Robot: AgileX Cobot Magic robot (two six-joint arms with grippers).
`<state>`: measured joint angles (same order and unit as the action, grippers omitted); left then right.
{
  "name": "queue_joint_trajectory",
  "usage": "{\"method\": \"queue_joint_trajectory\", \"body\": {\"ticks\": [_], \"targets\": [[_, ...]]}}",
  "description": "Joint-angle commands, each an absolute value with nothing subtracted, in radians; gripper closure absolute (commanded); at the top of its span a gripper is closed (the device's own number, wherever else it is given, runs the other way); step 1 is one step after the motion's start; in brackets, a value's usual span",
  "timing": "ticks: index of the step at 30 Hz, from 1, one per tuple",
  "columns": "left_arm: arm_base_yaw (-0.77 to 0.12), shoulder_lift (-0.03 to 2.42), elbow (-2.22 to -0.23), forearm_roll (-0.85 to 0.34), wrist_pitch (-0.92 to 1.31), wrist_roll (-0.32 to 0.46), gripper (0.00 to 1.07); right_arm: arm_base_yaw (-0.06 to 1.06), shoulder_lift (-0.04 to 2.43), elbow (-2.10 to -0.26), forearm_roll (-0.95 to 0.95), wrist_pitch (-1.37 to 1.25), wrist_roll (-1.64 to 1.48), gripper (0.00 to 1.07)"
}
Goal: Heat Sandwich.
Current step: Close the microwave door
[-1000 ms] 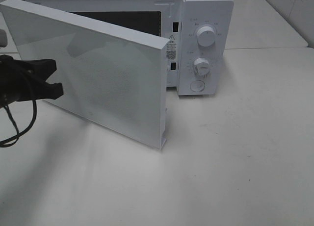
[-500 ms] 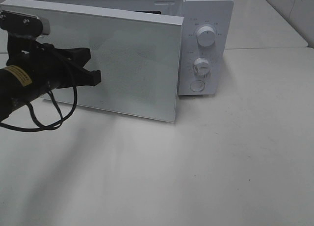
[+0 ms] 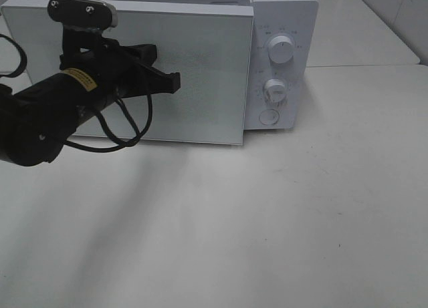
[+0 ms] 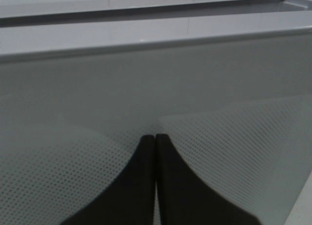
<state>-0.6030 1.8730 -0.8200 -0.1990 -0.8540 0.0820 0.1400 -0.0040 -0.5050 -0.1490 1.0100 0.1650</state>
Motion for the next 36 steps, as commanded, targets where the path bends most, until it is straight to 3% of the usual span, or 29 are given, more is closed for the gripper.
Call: {"method": "queue_joint_trajectory", "body": {"ticks": [1,24,36], "targets": [[-0.610,1.898,-0.873,-0.218,-0.827,0.088,1.07,0.131,-0.031,-0.503,-0.148,0.997,0.157,0.31],[-0.610,2.035,-1.141,-0.287,-0.719,0.114,1.07,0.131,-0.031,-0.503,-0.148,0.997,0.157,0.32],[-0.610,1.951,-1.060,-0.261,-0.636,0.110,1.07,0.131,-0.031,-0.503,-0.148,0.997,0.158,0.32]]}}
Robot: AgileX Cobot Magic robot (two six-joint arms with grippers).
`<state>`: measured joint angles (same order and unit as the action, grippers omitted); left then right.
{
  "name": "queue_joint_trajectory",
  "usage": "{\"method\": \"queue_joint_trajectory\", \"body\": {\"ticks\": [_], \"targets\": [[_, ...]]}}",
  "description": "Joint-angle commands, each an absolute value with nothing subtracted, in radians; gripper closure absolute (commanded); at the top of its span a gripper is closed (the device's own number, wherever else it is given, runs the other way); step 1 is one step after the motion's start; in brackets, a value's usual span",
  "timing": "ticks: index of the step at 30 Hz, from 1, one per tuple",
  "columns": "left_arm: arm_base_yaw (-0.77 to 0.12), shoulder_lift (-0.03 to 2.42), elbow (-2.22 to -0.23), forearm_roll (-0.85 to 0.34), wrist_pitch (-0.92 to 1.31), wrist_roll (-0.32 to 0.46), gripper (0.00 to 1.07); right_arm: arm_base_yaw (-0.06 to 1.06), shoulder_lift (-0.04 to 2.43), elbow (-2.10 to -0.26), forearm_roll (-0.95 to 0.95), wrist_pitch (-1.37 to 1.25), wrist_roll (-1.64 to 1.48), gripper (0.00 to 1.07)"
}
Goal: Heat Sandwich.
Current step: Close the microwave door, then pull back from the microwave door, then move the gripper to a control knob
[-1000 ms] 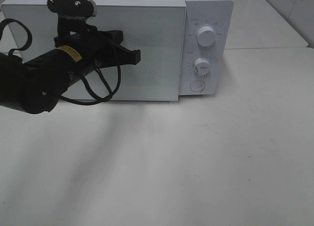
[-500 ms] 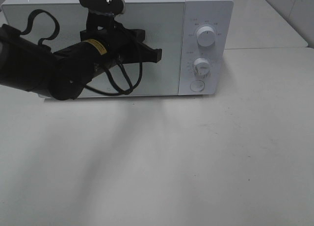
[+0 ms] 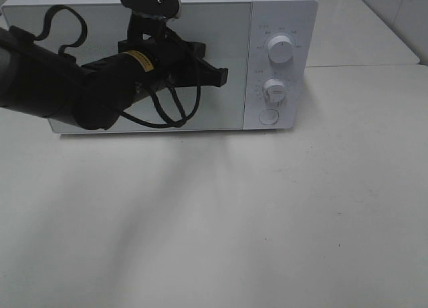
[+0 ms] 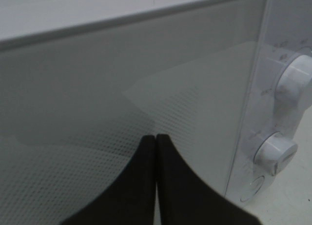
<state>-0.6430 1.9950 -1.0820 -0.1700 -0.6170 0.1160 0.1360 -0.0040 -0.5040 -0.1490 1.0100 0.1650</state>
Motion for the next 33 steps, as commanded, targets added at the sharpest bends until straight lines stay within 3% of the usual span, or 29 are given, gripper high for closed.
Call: {"method": "queue_joint_trajectory", "body": {"ticks": [1,9,14,17,18,19,21,22,33], "targets": [[-0.610,1.934,-1.038,-0.259,-0.637,0.111,1.07,0.131,-0.031,-0.503,-0.148,0.997,0.158,0.32],[-0.610,1.799,-0.856,-0.235,-0.625,0.110,1.07,0.131,-0.031,-0.503,-0.148,0.997,0.158,0.32],[-0.610,1.724,-0.790,-0.244,-0.457,0.110,1.05,0.131,-0.031,-0.503,-0.148,0.997,0.158,0.32],[-0.610,1.697,-0.789,-0.245,-0.271,0.110,0.82,0.131,-0.031,-0.503,-0.148,0.997,0.158,0.32],[-0.610,1.683,-0.793,-0.244,-0.163,0.110,0.51,0.131,-0.031,-0.503,-0.148,0.997,0.158,0.32],[-0.610,1.683,-0.793,-0.244,-0.163,0.110,0.51,0.131,-0.031,-0.503,-0.148,0.997,0.158,0.32],[-0.610,1.671,-0.794,-0.247,-0.065,0.110,0.17,0.131,-0.031,-0.503,-0.148,0.997,0.158,0.32],[-0.610,1.658,-0.794,-0.247,0.025,0.110,0.06,0.131,-0.031,-0.503,-0.148,0.997,0.158,0.32],[-0.604,1.541,-0.794,-0.204,0.378,0.110,0.07,0.131,-0.031,-0.503,-0.148,0.997,0.157,0.32]]}}
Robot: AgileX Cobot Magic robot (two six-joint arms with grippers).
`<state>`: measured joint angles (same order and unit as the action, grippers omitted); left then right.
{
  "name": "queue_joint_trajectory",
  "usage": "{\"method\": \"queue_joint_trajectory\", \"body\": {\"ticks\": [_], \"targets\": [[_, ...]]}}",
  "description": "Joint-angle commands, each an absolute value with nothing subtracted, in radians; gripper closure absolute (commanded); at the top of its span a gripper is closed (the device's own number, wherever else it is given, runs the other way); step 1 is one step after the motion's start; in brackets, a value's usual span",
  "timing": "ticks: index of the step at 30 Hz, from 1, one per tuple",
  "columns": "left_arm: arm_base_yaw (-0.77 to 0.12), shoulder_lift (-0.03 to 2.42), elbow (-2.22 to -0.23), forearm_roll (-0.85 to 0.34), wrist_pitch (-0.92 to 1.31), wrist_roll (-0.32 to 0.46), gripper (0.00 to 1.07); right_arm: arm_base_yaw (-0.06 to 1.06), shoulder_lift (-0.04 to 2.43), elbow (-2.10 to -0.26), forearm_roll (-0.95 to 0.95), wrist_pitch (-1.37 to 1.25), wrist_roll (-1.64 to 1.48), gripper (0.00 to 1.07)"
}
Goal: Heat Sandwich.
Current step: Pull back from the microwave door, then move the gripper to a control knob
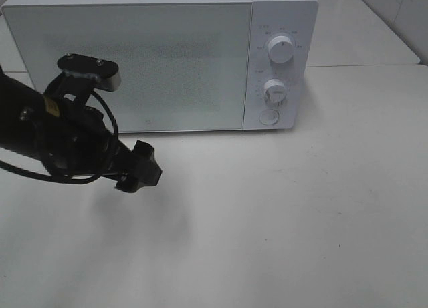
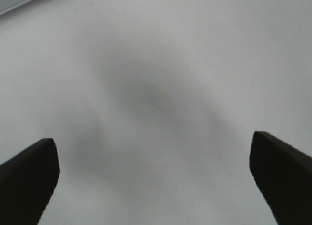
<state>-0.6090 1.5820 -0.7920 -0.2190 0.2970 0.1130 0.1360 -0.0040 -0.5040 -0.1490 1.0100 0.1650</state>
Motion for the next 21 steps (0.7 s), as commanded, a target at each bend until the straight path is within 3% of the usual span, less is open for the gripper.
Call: {"method": "queue_joint_trajectory", "body": {"ticks": [1,7,17,21], "targets": [[-0.604,1.541,-0.794,-0.204,0.378,0.110,0.07,0.131,-0.031,-0.503,-0.148,0.997,0.157,0.32],[-0.542,1.442,-0.794,-0.206,0.529,0.083,0.07,0.131,-0.031,-0.503,-0.148,0.997,0.157,0.32],[-0.266,1.287,-0.794,-0.204,0.811,0.083,0.07,0.131,-0.031,-0.503,-0.148,0.997,0.157,0.32],[-0.206,1.240,-0.794,-0.192,0.875,0.083,0.07,0.131,-0.031,-0.503,-0.148,0.997,0.157,0.32]]}}
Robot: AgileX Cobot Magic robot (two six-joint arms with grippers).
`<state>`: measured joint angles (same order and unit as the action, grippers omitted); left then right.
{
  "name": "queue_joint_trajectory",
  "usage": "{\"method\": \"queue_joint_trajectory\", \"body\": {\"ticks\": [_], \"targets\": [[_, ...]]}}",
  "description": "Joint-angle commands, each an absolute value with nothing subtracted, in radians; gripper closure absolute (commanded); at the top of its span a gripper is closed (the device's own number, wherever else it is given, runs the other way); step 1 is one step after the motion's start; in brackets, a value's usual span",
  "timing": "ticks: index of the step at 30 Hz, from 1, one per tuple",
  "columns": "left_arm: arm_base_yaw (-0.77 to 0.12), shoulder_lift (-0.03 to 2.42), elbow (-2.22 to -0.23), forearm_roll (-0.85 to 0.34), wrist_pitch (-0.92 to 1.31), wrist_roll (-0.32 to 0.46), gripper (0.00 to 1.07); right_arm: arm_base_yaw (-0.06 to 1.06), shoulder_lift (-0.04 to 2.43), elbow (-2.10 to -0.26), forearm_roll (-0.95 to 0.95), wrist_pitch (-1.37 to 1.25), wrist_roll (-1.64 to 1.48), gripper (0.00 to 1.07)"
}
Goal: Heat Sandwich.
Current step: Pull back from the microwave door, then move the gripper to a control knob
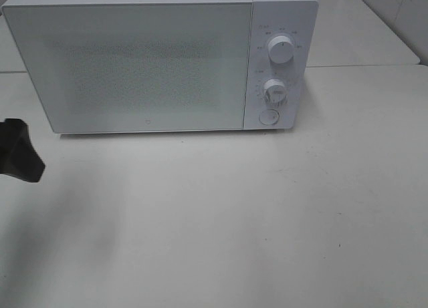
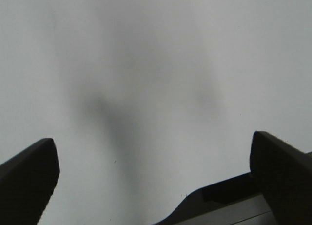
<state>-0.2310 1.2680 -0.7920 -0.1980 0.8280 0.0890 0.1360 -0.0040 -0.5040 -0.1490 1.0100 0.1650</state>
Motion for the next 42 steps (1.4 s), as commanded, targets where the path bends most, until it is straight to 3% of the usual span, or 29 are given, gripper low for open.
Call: {"method": "queue_joint_trajectory", "body": {"ticks": [1,14,31,42], "targets": [[-0.169,1.206,-0.794,-0.182,0.920,0.067,0.07,0.131,-0.031,-0.503,-0.148,0.997,0.157,0.32],[-0.044,0.929,-0.736,-0.084,1.098,-0.068,0.07,0.131,-0.031,-0.503,-0.148,0.997,0.157,0.32],[-0.043,0.515,-0.531,-0.061,1.056,-0.054,0.07,0.131,-0.031,-0.503,-0.148,0.997,0.157,0.32],[-0.043,0.327,-0.515,-0.062,1.075,-0.014,0.07,0.131,-0.031,-0.503,-0.148,0.997,0.158,0.32]]}}
